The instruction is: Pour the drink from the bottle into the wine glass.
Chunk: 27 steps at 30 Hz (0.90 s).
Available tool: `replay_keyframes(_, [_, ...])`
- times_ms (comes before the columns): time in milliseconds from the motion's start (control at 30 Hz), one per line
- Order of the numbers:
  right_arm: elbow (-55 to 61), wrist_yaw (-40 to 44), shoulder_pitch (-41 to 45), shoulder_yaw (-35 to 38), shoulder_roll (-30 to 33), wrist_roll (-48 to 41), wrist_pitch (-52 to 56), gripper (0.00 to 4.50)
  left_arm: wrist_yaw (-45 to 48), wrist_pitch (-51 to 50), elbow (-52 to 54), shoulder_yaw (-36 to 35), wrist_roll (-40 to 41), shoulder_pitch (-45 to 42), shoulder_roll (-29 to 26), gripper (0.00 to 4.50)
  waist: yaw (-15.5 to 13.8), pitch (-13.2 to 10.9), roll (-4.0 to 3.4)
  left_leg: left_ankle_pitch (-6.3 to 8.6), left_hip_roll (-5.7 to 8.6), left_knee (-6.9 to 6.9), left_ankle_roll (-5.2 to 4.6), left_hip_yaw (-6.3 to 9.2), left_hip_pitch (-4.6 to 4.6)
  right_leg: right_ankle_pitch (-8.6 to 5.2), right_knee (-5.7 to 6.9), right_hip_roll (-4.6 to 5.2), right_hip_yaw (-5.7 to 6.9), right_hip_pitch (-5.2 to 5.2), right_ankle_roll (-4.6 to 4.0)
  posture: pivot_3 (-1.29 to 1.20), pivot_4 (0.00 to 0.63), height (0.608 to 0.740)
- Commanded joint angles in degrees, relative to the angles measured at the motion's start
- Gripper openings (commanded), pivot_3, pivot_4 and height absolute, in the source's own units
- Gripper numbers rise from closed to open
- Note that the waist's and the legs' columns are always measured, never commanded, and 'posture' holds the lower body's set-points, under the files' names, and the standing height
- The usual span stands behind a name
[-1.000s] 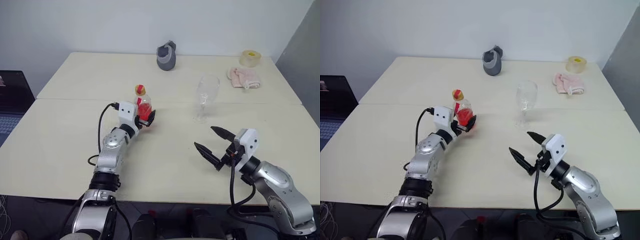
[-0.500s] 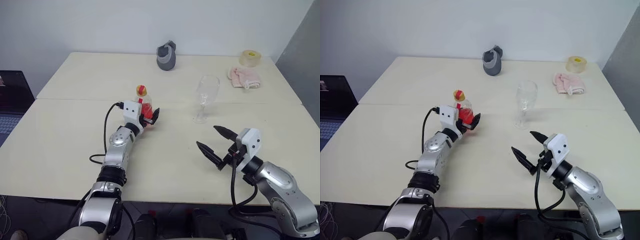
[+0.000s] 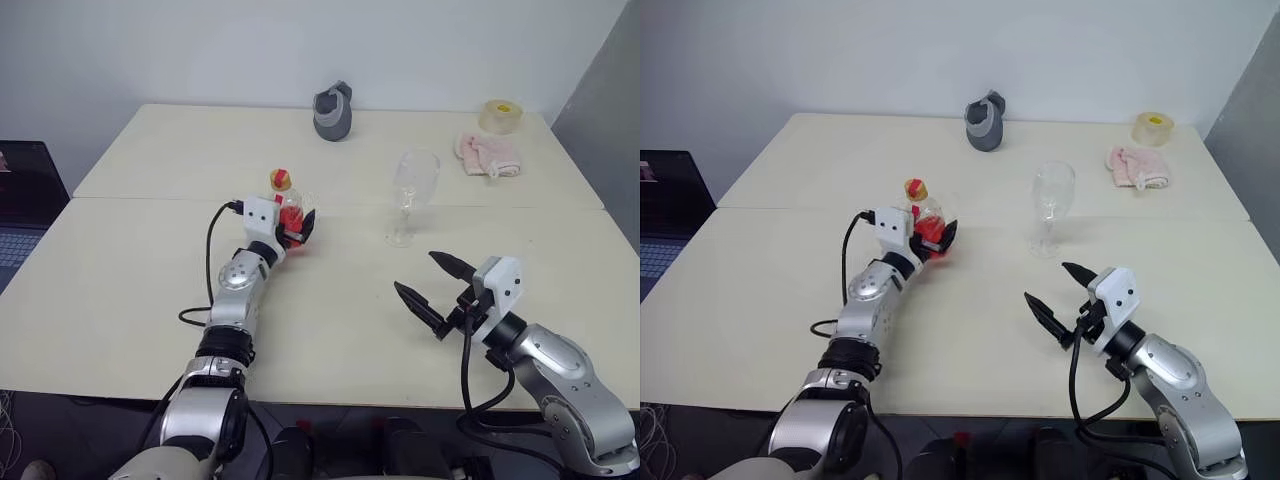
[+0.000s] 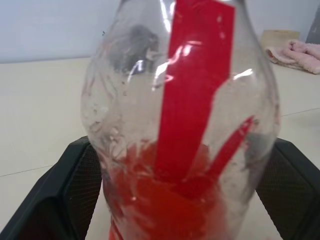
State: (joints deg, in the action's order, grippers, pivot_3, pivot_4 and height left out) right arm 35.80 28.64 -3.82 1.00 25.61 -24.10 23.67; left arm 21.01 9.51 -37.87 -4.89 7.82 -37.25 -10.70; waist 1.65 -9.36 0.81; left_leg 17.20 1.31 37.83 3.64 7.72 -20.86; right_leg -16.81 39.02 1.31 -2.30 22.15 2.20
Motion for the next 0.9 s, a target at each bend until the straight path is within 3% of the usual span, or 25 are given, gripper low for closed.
replay_keyframes(33, [2.2, -0.3, 0.2, 1.1, -0.1, -1.0, -0.2, 4.5, 1.1, 2.5, -1.0, -0.6, 0.2, -2.1, -0.6, 4.48, 0.0, 0.0, 0.0, 0.0, 0.0, 0.0, 0.0, 0.0, 0.0, 0.0, 0.0, 0.0, 0.0, 0.0, 0.0, 0.0, 0.15, 0.74])
replay_keyframes(200, [2.3, -0.7, 0.1, 1.0, -0.3, -1.0, 0.0, 4.5, 2.1, 3.8, -2.8, -0.6, 0.5, -3.1, -0.5, 4.48, 0.0, 0.0, 0.0, 0.0, 0.0, 0.0, 0.0, 0.0, 0.0, 0.0, 0.0, 0.0, 0.0, 0.0, 0.0, 0.0, 0.15, 0.74])
replay_keyframes(300, [2.3, -0.9, 0.1, 1.0, -0.3, -0.9, 0.0, 4.5, 2.8, 4.3, -3.2, -0.8, 1.0, -3.3, -0.3, 3.93, 0.0, 0.0, 0.0, 0.0, 0.0, 0.0, 0.0, 0.01, -0.01, 0.0, 0.0, 0.0, 0.01, 0.0, 0.0, 0.0, 0.15, 0.74])
replay_keyframes(433, [2.2, -1.1, 0.1, 1.1, -0.3, -0.9, -0.1, 4.5, 2.7, 4.4, -3.4, -1.0, 0.9, -3.4, -0.3, 2.71, 0.0, 0.0, 0.0, 0.0, 0.0, 0.0, 0.0, 0.01, -0.01, 0.0, 0.0, 0.0, 0.0, 0.01, 0.0, 0.0, 0.15, 0.74])
replay_keyframes(567, [2.0, -1.4, 0.5, 0.9, -0.4, -1.0, 0.0, 4.5, 2.8, 4.5, -3.4, -1.0, 0.8, -3.5, -0.4, 2.02, 0.0, 0.0, 0.01, 0.0, 0.0, 0.0, 0.0, 0.0, -0.01, 0.0, 0.0, 0.0, 0.0, 0.0, 0.0, 0.0, 0.15, 0.74])
replay_keyframes(733, [1.3, -4.4, 7.6, -0.2, -0.3, 0.0, 5.3, 4.5, 5.3, -0.5, 3.1, 0.8, 1.3, -3.2, -0.9, 1.92, 0.2, 0.0, 0.02, 0.0, 0.0, 0.01, 0.0, 0.0, 0.0, 0.01, 0.0, 0.0, 0.0, 0.01, 0.01, 0.0, 0.15, 0.74])
replay_keyframes(900, [-3.7, -7.3, 26.2, -2.1, -3.9, -2.7, 14.5, 4.5, 14.2, -11.3, 13.3, 4.8, 3.7, -3.8, -1.8, 1.92, 0.2, -0.1, 0.03, -0.03, -0.01, 0.0, 0.03, 0.03, -0.06, 0.03, 0.02, -0.03, 0.0, 0.1, 0.01, 0.0, 0.15, 0.74])
